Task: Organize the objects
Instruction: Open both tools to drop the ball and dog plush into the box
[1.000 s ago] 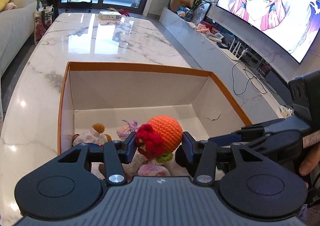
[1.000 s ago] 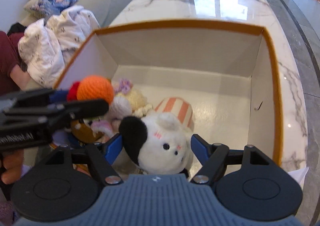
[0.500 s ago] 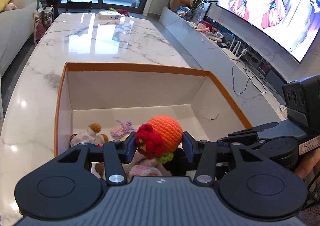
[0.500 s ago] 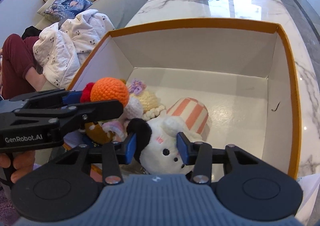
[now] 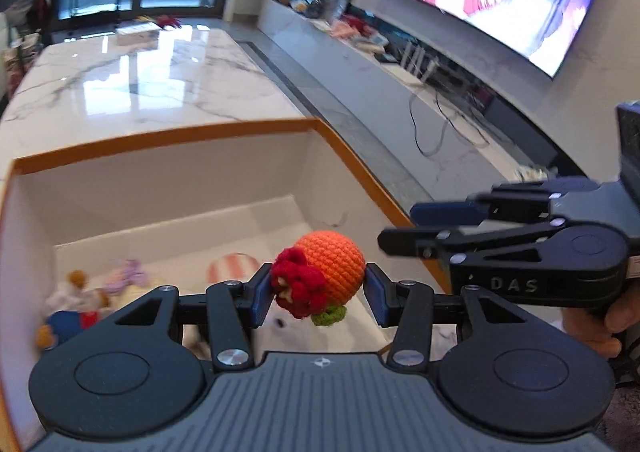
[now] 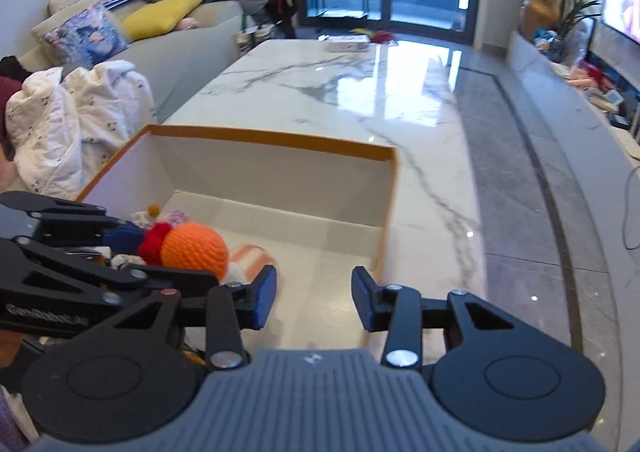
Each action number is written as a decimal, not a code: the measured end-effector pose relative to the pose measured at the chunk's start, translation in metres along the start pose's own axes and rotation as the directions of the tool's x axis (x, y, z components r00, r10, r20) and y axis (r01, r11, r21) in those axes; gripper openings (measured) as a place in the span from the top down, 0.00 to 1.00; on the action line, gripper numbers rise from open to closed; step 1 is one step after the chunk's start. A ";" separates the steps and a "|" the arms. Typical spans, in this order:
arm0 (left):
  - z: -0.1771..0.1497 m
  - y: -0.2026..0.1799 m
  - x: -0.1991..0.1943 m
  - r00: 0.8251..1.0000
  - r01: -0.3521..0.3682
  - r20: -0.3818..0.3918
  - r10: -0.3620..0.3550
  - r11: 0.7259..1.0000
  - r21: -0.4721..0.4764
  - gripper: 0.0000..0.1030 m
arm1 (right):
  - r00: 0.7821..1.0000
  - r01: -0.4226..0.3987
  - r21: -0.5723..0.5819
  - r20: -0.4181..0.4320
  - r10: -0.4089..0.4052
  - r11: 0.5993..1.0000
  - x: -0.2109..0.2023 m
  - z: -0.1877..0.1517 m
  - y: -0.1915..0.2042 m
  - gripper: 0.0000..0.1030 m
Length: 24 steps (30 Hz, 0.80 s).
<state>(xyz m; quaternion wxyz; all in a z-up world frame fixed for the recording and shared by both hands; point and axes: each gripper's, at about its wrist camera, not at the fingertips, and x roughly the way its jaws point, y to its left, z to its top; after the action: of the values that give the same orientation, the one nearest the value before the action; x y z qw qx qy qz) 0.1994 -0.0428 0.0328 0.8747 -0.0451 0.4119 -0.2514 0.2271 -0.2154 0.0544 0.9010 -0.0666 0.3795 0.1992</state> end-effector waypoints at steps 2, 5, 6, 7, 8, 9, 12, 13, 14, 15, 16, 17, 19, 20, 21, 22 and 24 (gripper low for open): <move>0.000 -0.008 0.012 0.999 0.013 -0.036 -0.013 1.000 0.018 0.46 | 1.000 0.015 0.006 0.016 -0.016 1.000 -0.004 -0.003 -0.006 0.60; -0.003 -0.015 0.025 0.997 0.006 -0.079 -0.002 0.999 0.042 0.46 | 1.000 0.009 0.036 0.020 -0.010 0.999 -0.006 -0.007 -0.014 0.60; -0.004 -0.017 0.027 0.996 -0.003 -0.087 0.007 0.999 0.048 0.46 | 1.000 0.006 0.044 0.019 -0.007 0.999 -0.006 -0.008 -0.016 0.59; -0.005 -0.017 0.029 0.995 -0.010 -0.094 0.014 0.999 0.051 0.46 | 1.000 0.003 0.052 0.018 -0.004 0.999 -0.005 -0.009 -0.017 0.59; -0.006 -0.018 0.030 0.995 -0.014 -0.100 0.019 0.999 0.049 0.46 | 1.000 -0.002 0.058 0.016 0.001 0.998 -0.004 -0.011 -0.017 0.59; -0.007 -0.017 0.030 0.994 -0.016 -0.103 0.021 0.999 0.046 0.46 | 1.000 -0.007 0.064 0.014 0.006 0.998 -0.004 -0.012 -0.018 0.59; -0.010 -0.018 0.028 0.993 -0.028 -0.115 0.034 0.998 0.056 0.46 | 1.000 -0.021 0.071 0.015 0.020 0.997 -0.002 -0.014 -0.014 0.59; -0.010 -0.018 0.026 0.992 -0.037 -0.114 0.044 0.998 0.058 0.46 | 1.000 -0.023 0.071 0.017 0.022 0.997 -0.003 -0.016 -0.012 0.59; -0.010 -0.017 0.025 0.992 -0.046 -0.116 0.052 0.997 0.060 0.46 | 1.000 -0.025 0.071 0.020 0.024 0.997 -0.004 -0.016 -0.011 0.59; -0.010 -0.016 0.023 0.991 -0.050 -0.118 0.056 0.997 0.056 0.46 | 0.999 -0.027 0.071 0.023 0.025 0.997 -0.004 -0.016 -0.010 0.59; -0.010 -0.015 0.023 0.991 -0.052 -0.120 0.057 0.997 0.048 0.45 | 0.999 -0.028 0.070 0.024 0.026 0.997 -0.005 -0.016 -0.010 0.59; -0.010 -0.014 0.022 0.991 -0.054 -0.121 0.059 0.998 0.040 0.45 | 0.999 -0.028 0.069 0.024 0.027 0.997 -0.005 -0.016 -0.009 0.59; -0.011 -0.013 0.020 0.990 -0.065 -0.121 0.068 0.997 0.029 0.45 | 0.999 -0.028 0.065 0.020 0.026 0.997 -0.006 -0.017 -0.008 0.59; -0.011 -0.012 0.019 0.990 -0.074 -0.118 0.077 0.997 0.025 0.45 | 1.000 -0.027 0.063 0.019 0.025 0.998 -0.006 -0.018 -0.006 0.59; -0.012 -0.012 0.018 0.990 -0.084 -0.114 0.086 0.996 0.025 0.45 | 1.000 -0.026 0.062 0.017 0.025 0.998 -0.007 -0.019 -0.006 0.59; -0.013 -0.012 0.016 0.990 -0.090 -0.107 0.092 0.996 0.025 0.45 | 1.000 -0.026 0.062 0.016 0.025 0.998 -0.008 -0.020 -0.005 0.59; -0.014 -0.012 0.011 0.991 -0.092 -0.092 0.094 0.995 0.024 0.44 | 1.000 -0.026 0.066 0.016 0.025 0.998 -0.010 -0.022 -0.006 0.58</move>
<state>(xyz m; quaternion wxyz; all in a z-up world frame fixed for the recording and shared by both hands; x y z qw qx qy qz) 0.1898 -0.0571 0.0192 0.8658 -0.0054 0.4513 -0.2163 0.2086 -0.2295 0.0462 0.9029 -0.0306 0.3800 0.1984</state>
